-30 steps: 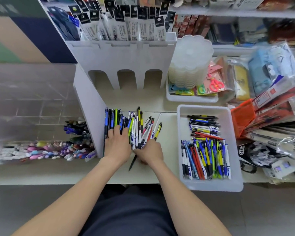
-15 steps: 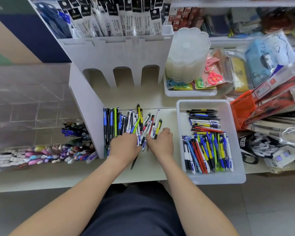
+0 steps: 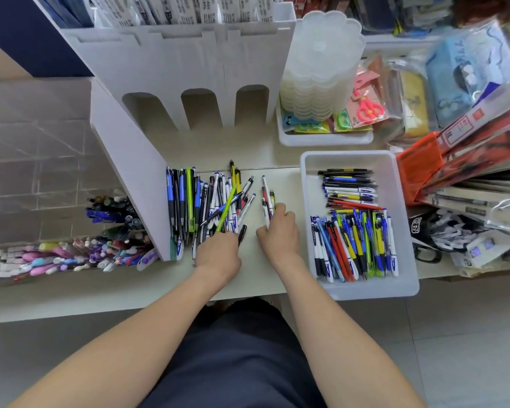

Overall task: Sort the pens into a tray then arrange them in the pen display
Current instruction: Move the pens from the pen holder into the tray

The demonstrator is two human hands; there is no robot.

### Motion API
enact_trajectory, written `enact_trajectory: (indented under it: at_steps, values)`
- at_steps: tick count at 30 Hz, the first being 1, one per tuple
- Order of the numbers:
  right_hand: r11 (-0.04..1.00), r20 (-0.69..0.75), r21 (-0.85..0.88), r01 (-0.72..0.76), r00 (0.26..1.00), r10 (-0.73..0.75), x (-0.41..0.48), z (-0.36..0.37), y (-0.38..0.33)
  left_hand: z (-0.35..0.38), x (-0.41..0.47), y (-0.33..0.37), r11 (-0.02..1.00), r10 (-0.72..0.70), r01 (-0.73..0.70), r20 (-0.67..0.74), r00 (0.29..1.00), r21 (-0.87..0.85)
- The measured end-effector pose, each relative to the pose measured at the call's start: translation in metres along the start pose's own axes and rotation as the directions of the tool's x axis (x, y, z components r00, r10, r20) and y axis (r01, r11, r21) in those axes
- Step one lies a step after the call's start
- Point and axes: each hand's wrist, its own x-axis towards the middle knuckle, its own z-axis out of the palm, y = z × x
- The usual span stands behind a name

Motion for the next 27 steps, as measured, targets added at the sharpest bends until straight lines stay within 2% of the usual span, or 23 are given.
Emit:
enact_trajectory:
  at_steps: [4,8,11,16,19,21,27]
  values:
    - [0.995,-0.027,-0.090,0.035,0.999,-0.038,0.001,-0.003,0.012,-0.003,-0.001,-0.001,0.978,-0.015,0.012,-0.012,1.000,-0.208]
    - [0.994,0.043,0.025,0.110,0.993,-0.111,0.007,-0.003,0.012,-0.015,0.012,-0.003,0.947,-0.052,-0.015,-0.200,0.978,-0.320]
    - [0.986,0.075,0.095,0.137,0.987,-0.144,0.009,0.000,0.008,-0.025,0.023,-0.005,0.955,-0.051,-0.035,-0.281,0.959,-0.293]
    - [0.974,0.104,0.225,-0.014,0.995,-0.010,0.007,0.005,-0.011,-0.037,0.019,-0.016,0.986,-0.019,-0.063,-0.481,0.877,-0.155]
    - [0.961,0.123,0.258,-0.097,0.990,0.067,0.004,0.015,-0.026,-0.033,0.016,-0.023,0.997,-0.079,0.069,-0.424,0.902,-0.039]
    - [0.959,0.105,0.247,-0.136,0.988,0.114,0.004,0.023,-0.036,-0.031,0.015,-0.025,0.993,-0.114,0.097,-0.394,0.912,-0.063]
    - [0.962,0.028,0.199,-0.186,0.983,0.184,0.011,0.032,-0.068,-0.034,0.019,-0.036,0.976,0.009,-0.090,-0.372,0.928,-0.200]
